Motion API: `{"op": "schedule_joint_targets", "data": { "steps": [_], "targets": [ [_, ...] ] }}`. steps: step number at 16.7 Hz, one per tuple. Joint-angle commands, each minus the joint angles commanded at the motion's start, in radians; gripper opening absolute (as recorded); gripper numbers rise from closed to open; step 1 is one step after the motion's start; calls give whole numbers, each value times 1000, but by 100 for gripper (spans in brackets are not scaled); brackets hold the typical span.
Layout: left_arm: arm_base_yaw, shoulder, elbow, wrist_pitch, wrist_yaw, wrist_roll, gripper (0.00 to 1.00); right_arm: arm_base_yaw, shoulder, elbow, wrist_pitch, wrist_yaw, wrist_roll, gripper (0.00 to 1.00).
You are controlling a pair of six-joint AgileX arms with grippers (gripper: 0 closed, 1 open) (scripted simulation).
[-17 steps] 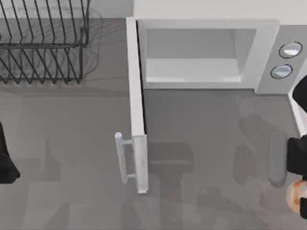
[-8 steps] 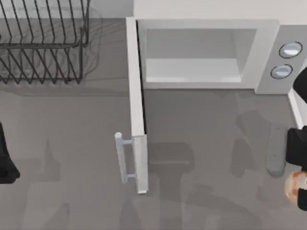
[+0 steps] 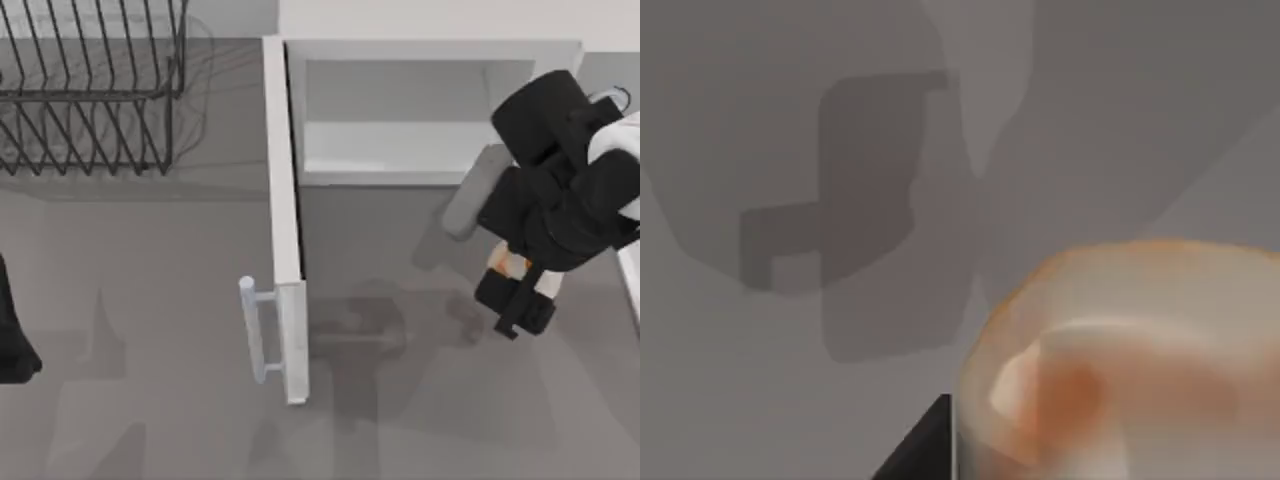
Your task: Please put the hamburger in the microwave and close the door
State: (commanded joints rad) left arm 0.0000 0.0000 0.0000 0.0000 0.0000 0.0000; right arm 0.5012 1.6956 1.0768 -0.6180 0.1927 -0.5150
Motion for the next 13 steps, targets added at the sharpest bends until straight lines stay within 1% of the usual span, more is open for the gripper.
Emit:
{"op": "schedule_joint_targets", "data": {
  "steps": [8,11,13],
  "targets": [
    [0,0,0,0,0,0,100,90,407,118,825,259,478,0],
    [0,0,0,0,0,0,100,107,508,145,1046,339,633,0],
    [0,0,0,0,0,0,100,113,552,158,1143,379,712,0]
  ]
}}
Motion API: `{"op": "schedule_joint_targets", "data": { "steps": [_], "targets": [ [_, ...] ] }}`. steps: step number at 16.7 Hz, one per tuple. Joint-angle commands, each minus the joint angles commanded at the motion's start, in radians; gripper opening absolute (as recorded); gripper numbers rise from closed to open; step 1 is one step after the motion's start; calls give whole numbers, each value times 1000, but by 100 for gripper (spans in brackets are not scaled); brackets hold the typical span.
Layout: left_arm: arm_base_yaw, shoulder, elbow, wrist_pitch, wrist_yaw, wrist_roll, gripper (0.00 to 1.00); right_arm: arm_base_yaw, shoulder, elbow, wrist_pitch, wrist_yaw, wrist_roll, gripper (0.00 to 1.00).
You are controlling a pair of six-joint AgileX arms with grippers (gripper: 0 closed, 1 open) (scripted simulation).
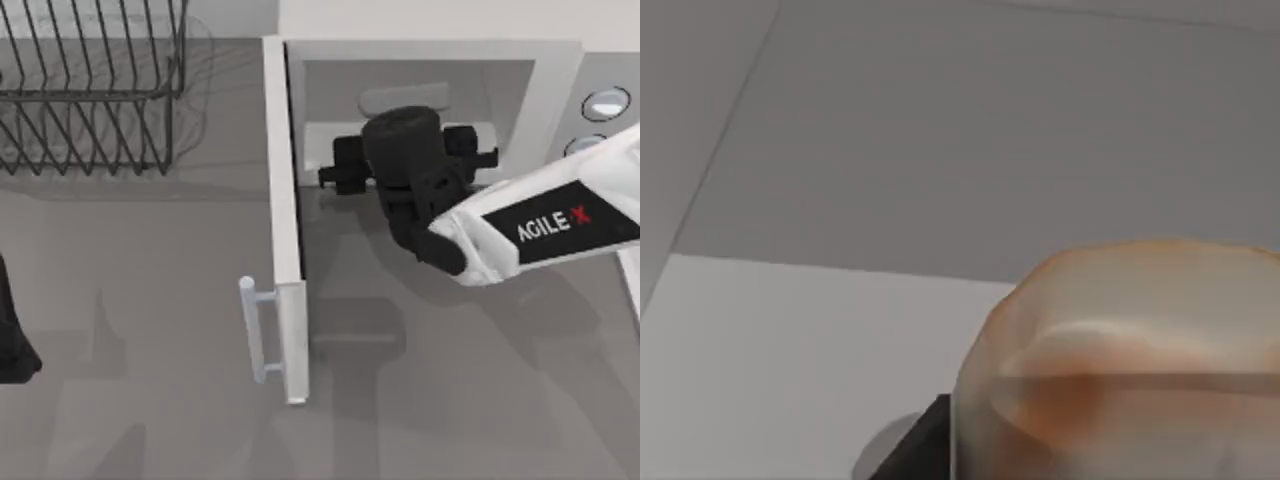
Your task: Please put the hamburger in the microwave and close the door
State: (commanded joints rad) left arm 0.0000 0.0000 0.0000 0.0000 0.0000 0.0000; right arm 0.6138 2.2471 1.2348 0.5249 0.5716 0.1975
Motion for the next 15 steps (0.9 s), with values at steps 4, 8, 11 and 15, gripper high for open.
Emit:
{"op": "schedule_joint_targets", "data": {
  "steps": [4,8,11,15],
  "targets": [
    [0,0,0,0,0,0,100,1,26,12,69,31,63,0],
    [0,0,0,0,0,0,100,-4,21,7,67,28,63,0],
    [0,0,0,0,0,0,100,-2,35,41,62,17,64,0],
    [0,0,0,0,0,0,100,-12,102,203,13,-22,56,0]
  ]
}}
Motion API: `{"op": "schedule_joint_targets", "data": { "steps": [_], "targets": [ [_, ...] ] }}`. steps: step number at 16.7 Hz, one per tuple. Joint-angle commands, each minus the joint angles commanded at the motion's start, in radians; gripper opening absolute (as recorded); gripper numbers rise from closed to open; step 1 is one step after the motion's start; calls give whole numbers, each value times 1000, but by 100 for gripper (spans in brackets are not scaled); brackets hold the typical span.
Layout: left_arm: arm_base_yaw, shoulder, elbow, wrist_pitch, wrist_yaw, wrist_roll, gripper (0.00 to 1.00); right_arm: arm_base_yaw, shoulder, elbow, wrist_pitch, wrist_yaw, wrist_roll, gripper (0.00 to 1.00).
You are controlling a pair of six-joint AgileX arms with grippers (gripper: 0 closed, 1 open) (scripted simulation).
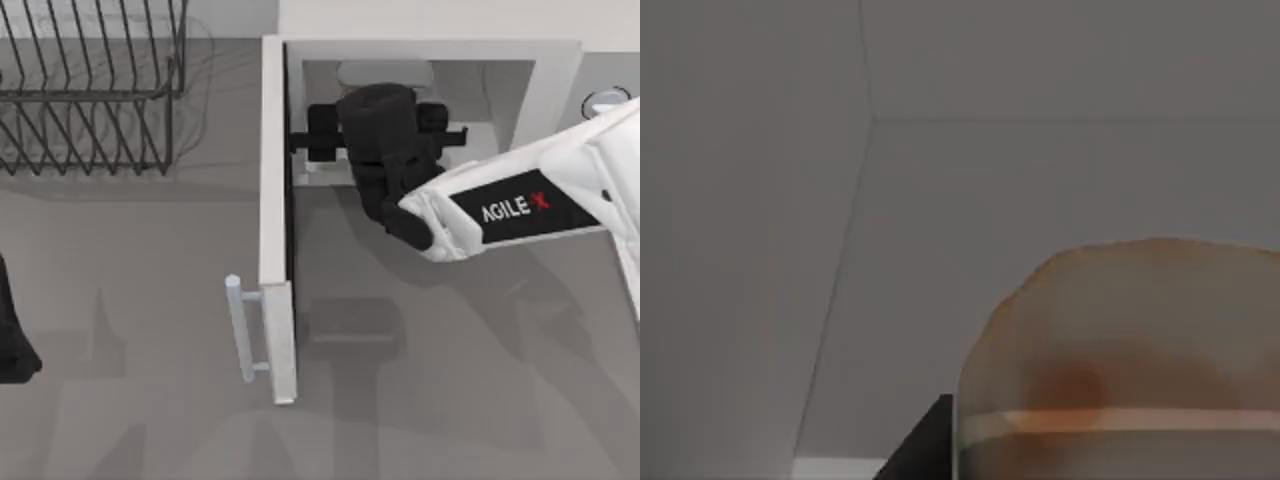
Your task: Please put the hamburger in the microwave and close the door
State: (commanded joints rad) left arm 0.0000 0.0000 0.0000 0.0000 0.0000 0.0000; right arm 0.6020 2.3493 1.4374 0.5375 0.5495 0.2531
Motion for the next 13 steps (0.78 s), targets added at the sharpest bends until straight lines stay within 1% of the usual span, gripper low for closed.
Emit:
{"op": "schedule_joint_targets", "data": {
  "steps": [8,13],
  "targets": [
    [0,0,0,0,0,0,100,-89,245,431,-237,-63,-70,0],
    [0,0,0,0,0,0,100,-139,361,630,-278,-83,-78,0]
  ]
}}
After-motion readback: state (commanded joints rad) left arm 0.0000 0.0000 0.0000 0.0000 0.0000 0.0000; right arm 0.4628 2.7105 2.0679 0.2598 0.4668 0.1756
